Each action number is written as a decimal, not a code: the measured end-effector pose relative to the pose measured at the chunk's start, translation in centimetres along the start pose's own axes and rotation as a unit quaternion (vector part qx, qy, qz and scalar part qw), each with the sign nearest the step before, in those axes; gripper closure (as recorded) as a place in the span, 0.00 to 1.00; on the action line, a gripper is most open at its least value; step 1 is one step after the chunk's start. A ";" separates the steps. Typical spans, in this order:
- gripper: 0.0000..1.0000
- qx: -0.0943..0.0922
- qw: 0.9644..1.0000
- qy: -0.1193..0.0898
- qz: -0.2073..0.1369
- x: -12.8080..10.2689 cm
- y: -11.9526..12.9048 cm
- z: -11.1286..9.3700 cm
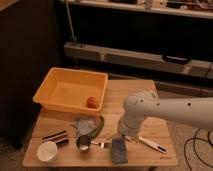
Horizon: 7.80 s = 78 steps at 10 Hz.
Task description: Place fork in tray
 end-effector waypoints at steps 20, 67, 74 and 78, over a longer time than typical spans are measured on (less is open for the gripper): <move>0.20 0.005 0.994 0.023 -0.110 -2.0 2.8 -1.2; 0.51 0.175 0.815 0.068 -0.549 -3.2 5.2 13.2; 1.00 0.173 0.817 0.069 -0.546 -3.0 5.4 12.1; 1.00 0.141 0.862 0.054 -0.483 -4.7 6.3 8.2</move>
